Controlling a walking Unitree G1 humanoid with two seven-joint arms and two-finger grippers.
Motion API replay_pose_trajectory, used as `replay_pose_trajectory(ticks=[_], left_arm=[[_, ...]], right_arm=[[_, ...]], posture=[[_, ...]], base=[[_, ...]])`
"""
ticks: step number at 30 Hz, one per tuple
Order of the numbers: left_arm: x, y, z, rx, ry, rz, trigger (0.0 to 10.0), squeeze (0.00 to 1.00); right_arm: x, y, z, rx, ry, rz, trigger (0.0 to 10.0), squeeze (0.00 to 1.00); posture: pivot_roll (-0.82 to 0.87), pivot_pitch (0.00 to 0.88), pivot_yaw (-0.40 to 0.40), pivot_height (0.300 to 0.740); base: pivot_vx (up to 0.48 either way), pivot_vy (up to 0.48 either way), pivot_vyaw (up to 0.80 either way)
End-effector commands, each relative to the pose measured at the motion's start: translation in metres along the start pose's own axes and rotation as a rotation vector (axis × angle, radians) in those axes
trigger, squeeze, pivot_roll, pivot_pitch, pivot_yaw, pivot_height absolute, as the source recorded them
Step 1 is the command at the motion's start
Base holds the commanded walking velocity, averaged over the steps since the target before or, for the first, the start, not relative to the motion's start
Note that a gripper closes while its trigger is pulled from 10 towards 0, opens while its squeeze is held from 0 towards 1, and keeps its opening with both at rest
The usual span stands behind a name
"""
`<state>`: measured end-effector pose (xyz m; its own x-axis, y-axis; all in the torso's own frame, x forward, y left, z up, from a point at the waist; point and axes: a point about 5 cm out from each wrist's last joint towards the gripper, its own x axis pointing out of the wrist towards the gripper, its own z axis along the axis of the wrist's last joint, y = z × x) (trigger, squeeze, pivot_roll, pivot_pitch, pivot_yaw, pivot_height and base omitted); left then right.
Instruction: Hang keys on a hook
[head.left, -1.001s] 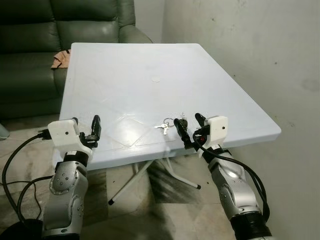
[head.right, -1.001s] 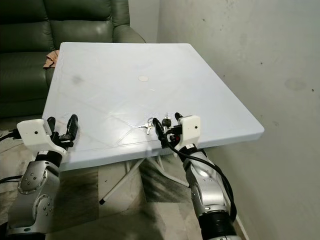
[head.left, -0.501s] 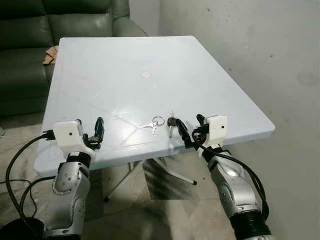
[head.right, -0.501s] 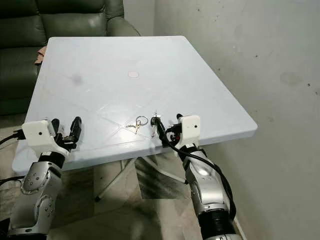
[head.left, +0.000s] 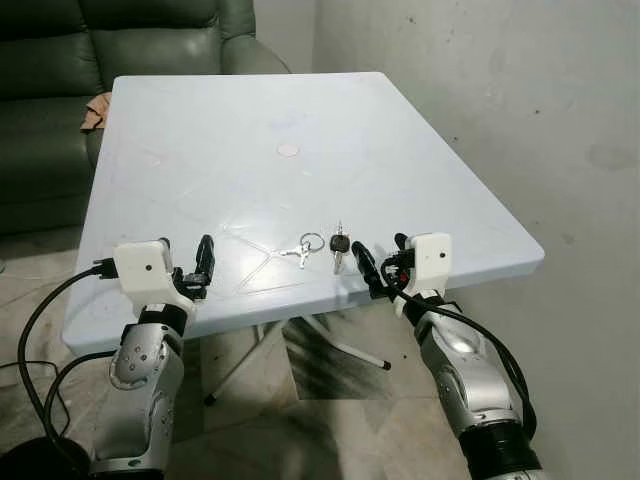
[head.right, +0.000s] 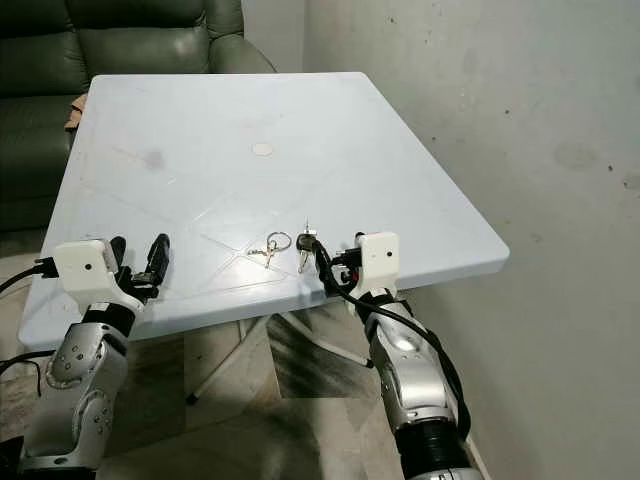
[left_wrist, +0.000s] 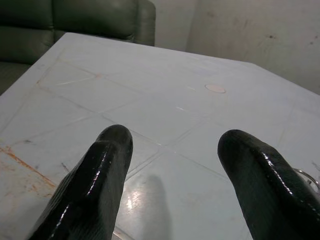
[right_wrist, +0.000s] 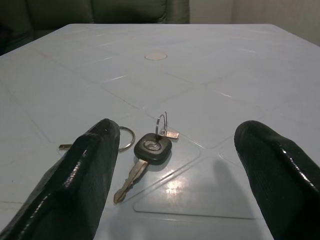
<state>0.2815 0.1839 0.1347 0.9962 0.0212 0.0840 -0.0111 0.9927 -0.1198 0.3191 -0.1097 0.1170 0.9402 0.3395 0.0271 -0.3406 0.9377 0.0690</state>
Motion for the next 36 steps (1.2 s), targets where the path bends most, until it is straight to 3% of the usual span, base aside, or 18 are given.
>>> replay_pose_trajectory(ticks=[1,30,36], left_arm=[[-0.0013,-0.0009,0.0046,0.011,-0.022,-0.010,10.0,0.00],[0.0002,-0.0021,0.0052,0.005,-0.012,-0.032,10.0,0.00],[0.0000,-0.0017,0.0054,0.005,-0.013,-0.030,10.0,0.00]], right_arm=[[0.0026,0.0009,0.0078,-0.018,-0.025,0.001,10.0,0.00],[0.0012,0.0066,0.0049,-0.031,-0.026,0.045,10.0,0.00],[0.0007,0.0075,0.0043,-0.034,-0.027,0.054,10.0,0.00]], posture=[[-0.04,0.095,-0.084,0.740],[-0.04,0.085,-0.076,0.740],[-0.04,0.087,-0.077,0.740]], base=[[0.000,0.000,0.00],[0.000,0.000,0.00],[0.257,0.000,0.00]])
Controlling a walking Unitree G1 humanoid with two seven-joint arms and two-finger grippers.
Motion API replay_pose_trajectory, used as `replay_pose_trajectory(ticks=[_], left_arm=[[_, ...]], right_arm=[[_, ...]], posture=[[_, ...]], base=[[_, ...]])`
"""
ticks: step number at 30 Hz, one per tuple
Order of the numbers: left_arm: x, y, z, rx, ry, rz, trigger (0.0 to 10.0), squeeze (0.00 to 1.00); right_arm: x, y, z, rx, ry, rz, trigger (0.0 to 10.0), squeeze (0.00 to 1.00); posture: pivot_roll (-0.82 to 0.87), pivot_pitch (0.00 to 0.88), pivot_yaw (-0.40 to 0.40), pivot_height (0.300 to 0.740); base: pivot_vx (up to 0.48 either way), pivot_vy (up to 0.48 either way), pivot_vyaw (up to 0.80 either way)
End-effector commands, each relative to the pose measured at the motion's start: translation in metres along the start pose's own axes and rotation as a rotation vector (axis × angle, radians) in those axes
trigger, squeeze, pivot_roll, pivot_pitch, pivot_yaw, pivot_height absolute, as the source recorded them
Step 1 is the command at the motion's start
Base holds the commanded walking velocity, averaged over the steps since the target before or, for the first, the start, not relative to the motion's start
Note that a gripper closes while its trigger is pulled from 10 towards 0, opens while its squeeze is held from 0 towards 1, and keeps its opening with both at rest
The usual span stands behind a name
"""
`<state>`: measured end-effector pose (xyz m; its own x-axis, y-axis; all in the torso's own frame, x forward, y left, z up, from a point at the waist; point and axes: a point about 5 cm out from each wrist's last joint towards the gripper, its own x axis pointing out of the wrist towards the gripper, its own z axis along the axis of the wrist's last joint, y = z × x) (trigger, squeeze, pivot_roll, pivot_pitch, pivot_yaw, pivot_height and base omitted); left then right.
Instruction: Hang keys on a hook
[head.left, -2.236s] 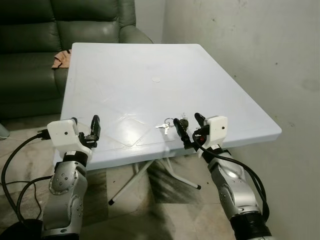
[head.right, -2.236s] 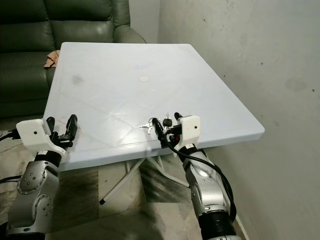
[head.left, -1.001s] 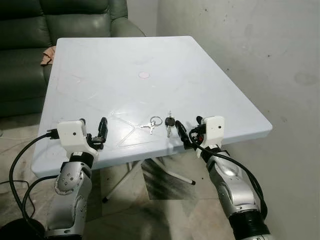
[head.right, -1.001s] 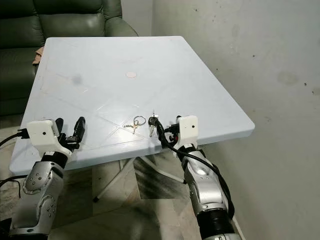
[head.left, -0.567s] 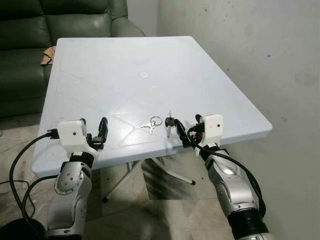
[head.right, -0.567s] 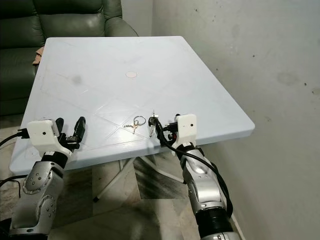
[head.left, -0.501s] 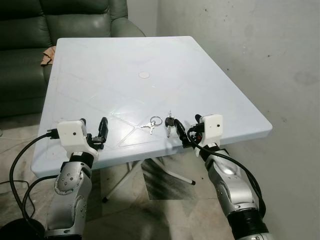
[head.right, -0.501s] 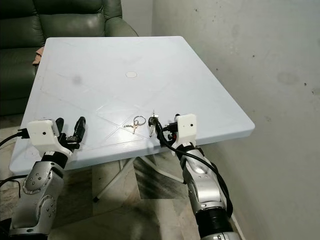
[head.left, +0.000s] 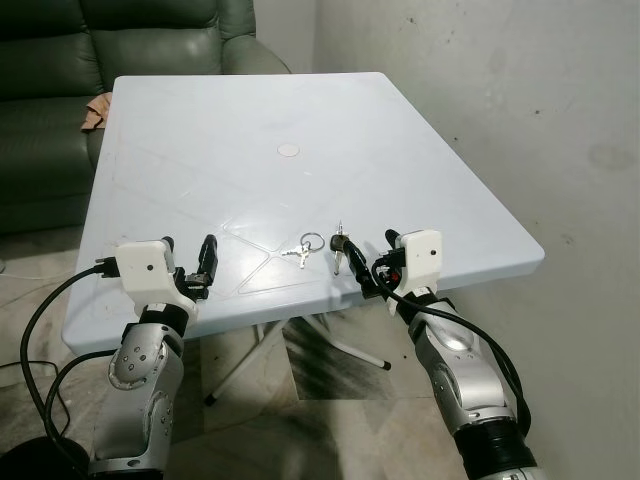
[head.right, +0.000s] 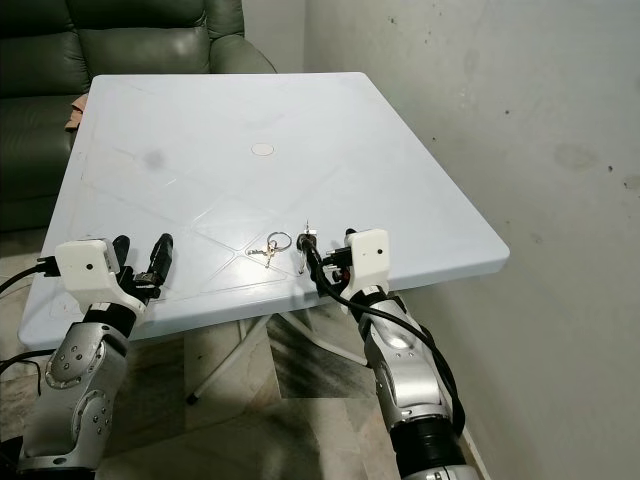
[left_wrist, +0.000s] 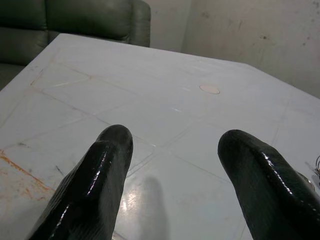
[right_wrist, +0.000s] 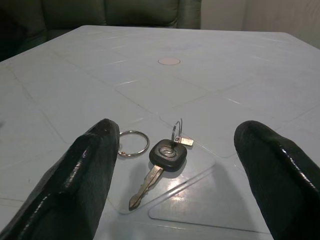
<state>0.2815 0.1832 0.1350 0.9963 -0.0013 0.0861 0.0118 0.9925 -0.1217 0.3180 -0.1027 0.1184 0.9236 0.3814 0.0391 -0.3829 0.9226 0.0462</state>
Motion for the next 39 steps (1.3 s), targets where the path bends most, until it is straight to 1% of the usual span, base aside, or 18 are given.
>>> replay_pose_trajectory(ticks=[1,39], left_arm=[[-0.0001,-0.0010,0.0051,0.009,-0.013,-0.007,10.0,0.00],[0.0012,-0.0001,0.0076,0.005,-0.022,-0.002,10.0,0.00]], right_arm=[[-0.0007,0.0003,0.0034,-0.013,-0.018,0.008,10.0,0.00],[-0.0006,0.0003,0.0039,-0.018,-0.019,0.015,10.0,0.00]], posture=[[-0.04,0.087,-0.077,0.740],[-0.04,0.092,-0.080,0.740]], base=[[0.259,0.000,0.00],[0.293,0.000,0.00]])
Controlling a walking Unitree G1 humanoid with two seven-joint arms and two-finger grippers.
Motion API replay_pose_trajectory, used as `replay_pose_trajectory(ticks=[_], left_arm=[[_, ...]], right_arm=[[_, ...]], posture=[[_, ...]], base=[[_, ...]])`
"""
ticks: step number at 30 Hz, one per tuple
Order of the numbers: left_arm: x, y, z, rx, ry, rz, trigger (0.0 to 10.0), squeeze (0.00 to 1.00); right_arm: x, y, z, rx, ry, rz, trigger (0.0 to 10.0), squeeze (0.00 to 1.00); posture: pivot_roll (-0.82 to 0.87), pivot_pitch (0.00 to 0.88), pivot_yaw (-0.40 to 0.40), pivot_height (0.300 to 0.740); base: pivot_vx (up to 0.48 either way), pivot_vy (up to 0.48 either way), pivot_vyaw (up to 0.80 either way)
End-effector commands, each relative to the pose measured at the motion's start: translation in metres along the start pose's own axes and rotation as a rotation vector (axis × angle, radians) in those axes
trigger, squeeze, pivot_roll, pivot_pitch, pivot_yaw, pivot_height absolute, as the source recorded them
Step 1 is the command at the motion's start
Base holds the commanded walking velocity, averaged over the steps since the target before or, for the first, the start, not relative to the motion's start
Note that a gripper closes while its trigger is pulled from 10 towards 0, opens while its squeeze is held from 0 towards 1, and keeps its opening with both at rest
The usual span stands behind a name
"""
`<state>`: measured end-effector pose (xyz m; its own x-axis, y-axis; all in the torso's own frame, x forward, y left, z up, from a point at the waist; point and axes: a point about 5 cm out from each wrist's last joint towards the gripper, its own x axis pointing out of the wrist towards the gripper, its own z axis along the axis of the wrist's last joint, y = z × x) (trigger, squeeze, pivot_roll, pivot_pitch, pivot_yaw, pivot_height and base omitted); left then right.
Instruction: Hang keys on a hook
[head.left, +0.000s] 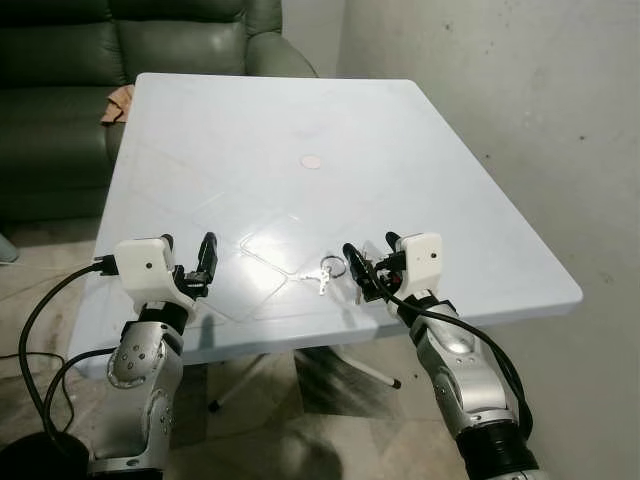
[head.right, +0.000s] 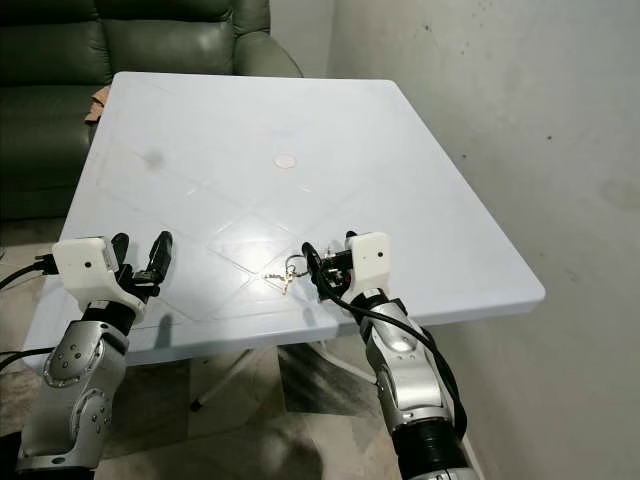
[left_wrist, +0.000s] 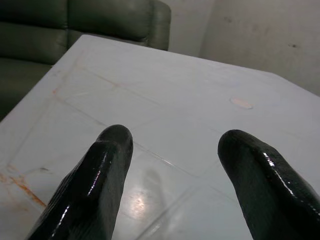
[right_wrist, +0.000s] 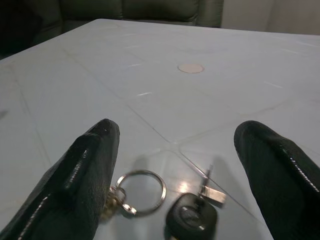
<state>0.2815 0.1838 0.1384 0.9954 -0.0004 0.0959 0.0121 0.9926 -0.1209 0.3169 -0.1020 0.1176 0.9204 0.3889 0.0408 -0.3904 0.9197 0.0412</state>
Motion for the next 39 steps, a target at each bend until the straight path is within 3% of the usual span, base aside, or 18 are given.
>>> replay_pose_trajectory(ticks=[1,13,22,32,39], left_arm=[[0.001,0.000,0.004,0.005,-0.013,-0.001,10.0,0.00],[0.002,0.000,0.005,0.005,-0.022,-0.003,10.0,0.00],[-0.002,-0.009,0.007,0.039,-0.065,-0.051,10.0,0.00],[-0.018,-0.039,-0.003,0.037,-0.069,-0.196,10.0,0.00],[-0.019,-0.040,-0.005,-0.012,-0.061,-0.177,10.0,0.00]], right_arm=[[0.000,-0.001,0.005,-0.014,-0.017,0.007,10.0,0.00],[0.001,-0.001,0.005,-0.015,-0.017,0.010,10.0,0.00],[0.001,-0.002,0.005,-0.041,-0.011,0.021,10.0,0.00],[0.002,-0.016,0.007,-0.129,0.022,0.069,10.0,0.00],[0.004,-0.017,0.009,-0.135,0.020,0.079,10.0,0.00]], posture=[[-0.04,0.092,-0.080,0.740],[-0.04,0.089,-0.081,0.740],[-0.04,0.091,-0.085,0.740],[-0.04,0.103,-0.105,0.740],[-0.04,0.106,-0.113,0.740]], base=[[0.330,0.000,0.00],[0.337,0.000,0.00],[0.000,0.000,0.00],[0.000,0.000,0.00],[0.000,0.000,0.00]])
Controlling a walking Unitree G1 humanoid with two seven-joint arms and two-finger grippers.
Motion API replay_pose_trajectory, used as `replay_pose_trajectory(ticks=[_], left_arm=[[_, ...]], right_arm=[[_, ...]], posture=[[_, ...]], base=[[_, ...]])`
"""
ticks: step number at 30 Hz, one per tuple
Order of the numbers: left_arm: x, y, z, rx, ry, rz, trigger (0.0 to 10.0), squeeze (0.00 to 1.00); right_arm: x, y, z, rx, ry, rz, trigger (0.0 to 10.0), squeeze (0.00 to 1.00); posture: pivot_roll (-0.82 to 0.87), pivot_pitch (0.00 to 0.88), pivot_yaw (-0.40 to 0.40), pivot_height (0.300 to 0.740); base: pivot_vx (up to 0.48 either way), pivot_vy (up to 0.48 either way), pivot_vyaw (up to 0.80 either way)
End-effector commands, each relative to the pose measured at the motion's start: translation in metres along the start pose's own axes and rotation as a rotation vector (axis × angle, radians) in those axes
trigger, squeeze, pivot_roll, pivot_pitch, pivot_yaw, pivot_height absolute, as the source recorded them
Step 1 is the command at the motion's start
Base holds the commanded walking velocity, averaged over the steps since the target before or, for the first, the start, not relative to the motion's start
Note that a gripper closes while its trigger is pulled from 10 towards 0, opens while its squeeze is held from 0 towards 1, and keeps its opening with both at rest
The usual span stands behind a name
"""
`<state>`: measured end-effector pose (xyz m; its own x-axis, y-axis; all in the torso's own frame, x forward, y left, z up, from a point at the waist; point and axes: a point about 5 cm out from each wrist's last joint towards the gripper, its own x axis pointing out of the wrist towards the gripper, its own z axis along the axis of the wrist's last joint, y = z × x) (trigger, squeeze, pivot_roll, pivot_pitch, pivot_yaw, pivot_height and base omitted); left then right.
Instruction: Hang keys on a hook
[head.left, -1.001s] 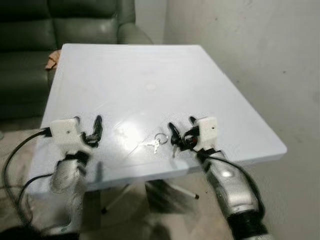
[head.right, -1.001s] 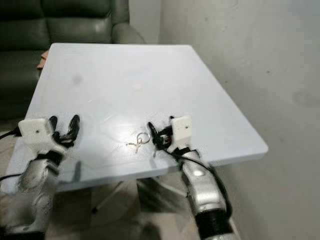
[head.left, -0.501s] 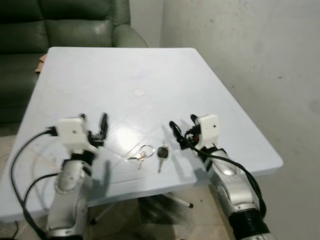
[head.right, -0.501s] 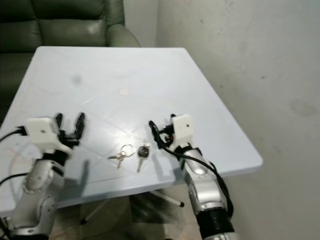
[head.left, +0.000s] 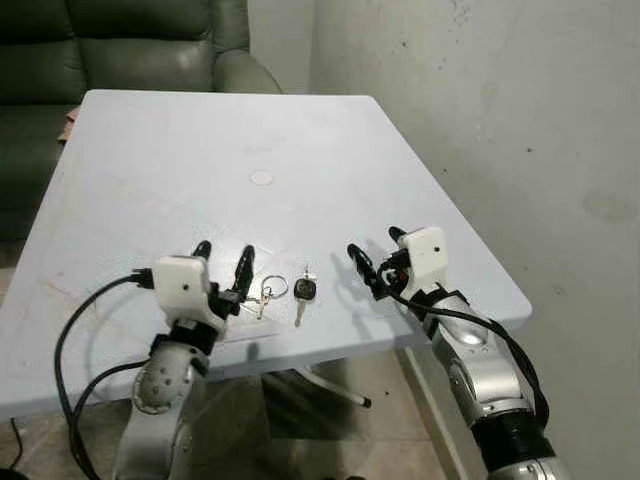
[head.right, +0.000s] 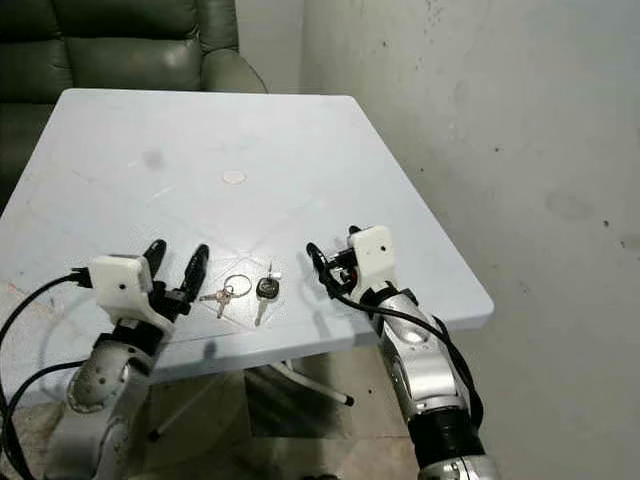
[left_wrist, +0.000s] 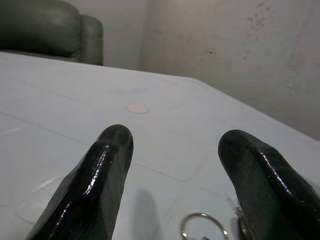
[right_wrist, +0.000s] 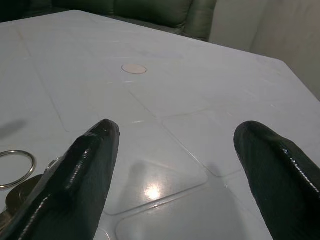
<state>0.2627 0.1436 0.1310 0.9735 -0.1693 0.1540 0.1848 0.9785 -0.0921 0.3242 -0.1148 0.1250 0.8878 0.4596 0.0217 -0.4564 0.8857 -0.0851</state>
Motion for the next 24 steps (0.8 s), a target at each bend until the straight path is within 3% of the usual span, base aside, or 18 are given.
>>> replay_pose_trajectory(ticks=[1,5,24], left_arm=[[0.001,0.001,0.006,-0.026,-0.020,0.006,10.0,0.00],[0.002,0.005,0.008,-0.020,-0.032,0.016,10.0,0.00],[0.007,0.011,0.008,0.004,-0.025,0.033,10.0,0.00]], right_arm=[[0.001,-0.002,0.001,-0.012,0.003,0.003,10.0,0.00],[0.002,0.000,0.001,-0.001,-0.004,0.013,10.0,0.00],[0.000,0.005,-0.001,0.039,-0.020,0.001,10.0,0.00]], posture=[[-0.04,0.106,-0.113,0.740],[-0.03,0.104,-0.115,0.740],[-0.04,0.084,-0.109,0.740]], base=[[0.000,0.000,0.00],[0.000,0.126,0.00],[0.000,0.458,0.00]])
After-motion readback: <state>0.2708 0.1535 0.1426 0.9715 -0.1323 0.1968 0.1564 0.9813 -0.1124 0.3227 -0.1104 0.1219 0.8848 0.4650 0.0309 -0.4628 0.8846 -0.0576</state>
